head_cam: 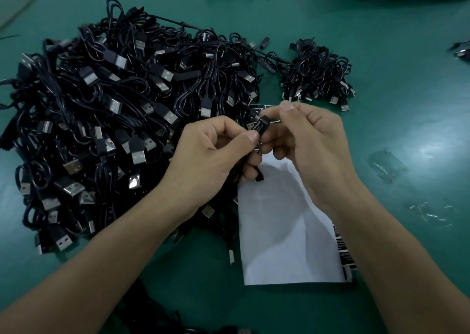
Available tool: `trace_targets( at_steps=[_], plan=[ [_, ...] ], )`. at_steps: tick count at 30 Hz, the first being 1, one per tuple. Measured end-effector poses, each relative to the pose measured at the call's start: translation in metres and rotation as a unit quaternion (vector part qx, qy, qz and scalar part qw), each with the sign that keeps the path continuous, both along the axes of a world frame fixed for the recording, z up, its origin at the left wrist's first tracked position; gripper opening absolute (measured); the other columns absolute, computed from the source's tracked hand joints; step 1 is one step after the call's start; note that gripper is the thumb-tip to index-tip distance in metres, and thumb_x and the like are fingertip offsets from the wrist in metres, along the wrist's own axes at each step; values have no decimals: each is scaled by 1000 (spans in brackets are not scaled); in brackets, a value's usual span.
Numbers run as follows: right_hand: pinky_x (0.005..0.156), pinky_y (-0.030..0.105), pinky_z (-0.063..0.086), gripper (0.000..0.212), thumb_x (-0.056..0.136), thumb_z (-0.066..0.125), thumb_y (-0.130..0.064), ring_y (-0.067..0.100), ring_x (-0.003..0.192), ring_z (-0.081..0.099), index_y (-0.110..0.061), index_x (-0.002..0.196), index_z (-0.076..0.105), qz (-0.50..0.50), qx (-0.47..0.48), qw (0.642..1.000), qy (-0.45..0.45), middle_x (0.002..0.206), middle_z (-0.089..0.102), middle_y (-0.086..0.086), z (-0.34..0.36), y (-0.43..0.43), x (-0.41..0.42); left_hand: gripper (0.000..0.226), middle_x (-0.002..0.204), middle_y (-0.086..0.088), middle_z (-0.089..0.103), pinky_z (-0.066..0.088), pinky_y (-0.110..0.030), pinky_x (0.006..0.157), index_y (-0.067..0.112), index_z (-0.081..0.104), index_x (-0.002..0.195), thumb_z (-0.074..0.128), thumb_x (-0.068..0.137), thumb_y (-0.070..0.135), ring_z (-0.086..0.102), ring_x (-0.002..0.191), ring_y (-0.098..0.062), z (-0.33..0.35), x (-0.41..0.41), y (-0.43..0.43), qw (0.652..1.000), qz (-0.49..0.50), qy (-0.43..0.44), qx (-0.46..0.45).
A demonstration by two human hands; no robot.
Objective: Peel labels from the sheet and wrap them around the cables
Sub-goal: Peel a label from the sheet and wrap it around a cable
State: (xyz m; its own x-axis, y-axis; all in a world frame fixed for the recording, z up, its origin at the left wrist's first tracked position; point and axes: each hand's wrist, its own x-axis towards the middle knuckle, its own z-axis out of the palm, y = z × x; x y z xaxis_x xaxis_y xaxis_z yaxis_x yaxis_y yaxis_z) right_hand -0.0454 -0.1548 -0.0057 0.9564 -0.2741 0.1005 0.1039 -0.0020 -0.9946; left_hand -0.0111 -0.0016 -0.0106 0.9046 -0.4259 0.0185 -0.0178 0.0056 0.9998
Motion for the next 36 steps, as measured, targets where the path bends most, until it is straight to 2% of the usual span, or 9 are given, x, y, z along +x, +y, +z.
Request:
trace_targets(
  at_steps=[3, 6, 9, 14, 21, 25, 29, 32, 36],
  plan=[
    [55, 26, 43, 26, 100, 46, -14, 14, 62, 61, -22, 105, 70, 52, -29, 998, -22, 65, 63, -2, 0, -6, 2, 14, 63, -6, 70, 51, -22, 47, 4, 66, 82, 64, 95, 9, 64, 50, -14, -1, 1, 0, 1000, -7, 3, -7],
    [59, 21, 47, 19, 89, 58, -11, 12, 63, 64, -20, 99, 71, 96, -91, 990, -41, 67, 65, -5, 0, -11, 3, 6, 66, -7, 71, 51, -23, 48, 5, 68, 93, 64, 95, 8, 64, 51, -15, -2, 2, 0, 1000, -15, -4, -14],
    [60, 17, 49, 17, 82, 67, -5, 11, 61, 67, -13, 97, 66, 98, -93, 990, -40, 66, 68, -4, -2, -15, 3, 10, 66, -7, 72, 51, -22, 48, 9, 68, 103, 64, 95, 4, 65, 50, -16, -3, 1, 1, 999, -15, -11, -28],
    [58, 20, 50, 18, 77, 70, -5, 13, 60, 67, -14, 91, 64, 92, -71, 993, -25, 67, 70, 0, -3, -19, 4, 15, 68, -8, 72, 54, -24, 49, 13, 72, 97, 66, 93, 0, 66, 52, -16, -5, -1, 2, 999, -6, -33, -25],
    [56, 22, 50, 19, 93, 59, 4, 19, 61, 68, -12, 95, 68, 77, 13, 997, -8, 69, 72, 6, -2, -18, 3, 19, 79, -2, 77, 58, -28, 60, 22, 76, 99, 75, 84, 10, 75, 67, -21, -6, -3, 2, 996, 26, -85, 12],
    [56, 24, 51, 12, 89, 60, -3, 20, 62, 69, -11, 97, 66, 66, 56, 996, -11, 72, 72, 7, -1, -15, 3, 18, 76, 4, 77, 60, -30, 63, 30, 76, 84, 79, 81, 13, 75, 69, -17, -2, -2, 4, 990, 64, -126, 27],
    [58, 25, 53, 16, 95, 59, 3, 19, 63, 69, -11, 97, 65, 49, 51, 997, -17, 70, 72, 6, 0, -11, 2, 24, 71, 12, 75, 60, -27, 64, 33, 74, 76, 82, 81, 11, 73, 65, -8, 2, -4, 4, 981, 74, -165, 62],
    [58, 24, 53, 16, 96, 60, 3, 18, 63, 71, -12, 97, 63, 43, 51, 997, -23, 71, 72, 5, 0, -8, 1, 20, 72, 10, 76, 62, -33, 65, 32, 74, 76, 82, 79, 14, 74, 66, -11, 3, -3, 5, 981, 82, -163, 65],
    [57, 23, 53, 15, 95, 61, 3, 19, 63, 71, -12, 96, 63, 34, 47, 998, -26, 71, 72, 3, 0, -7, 0, 27, 76, 9, 77, 63, -34, 69, 30, 74, 79, 80, 80, 4, 75, 69, -11, 5, -2, 5, 984, 70, -148, 67]
  ],
)
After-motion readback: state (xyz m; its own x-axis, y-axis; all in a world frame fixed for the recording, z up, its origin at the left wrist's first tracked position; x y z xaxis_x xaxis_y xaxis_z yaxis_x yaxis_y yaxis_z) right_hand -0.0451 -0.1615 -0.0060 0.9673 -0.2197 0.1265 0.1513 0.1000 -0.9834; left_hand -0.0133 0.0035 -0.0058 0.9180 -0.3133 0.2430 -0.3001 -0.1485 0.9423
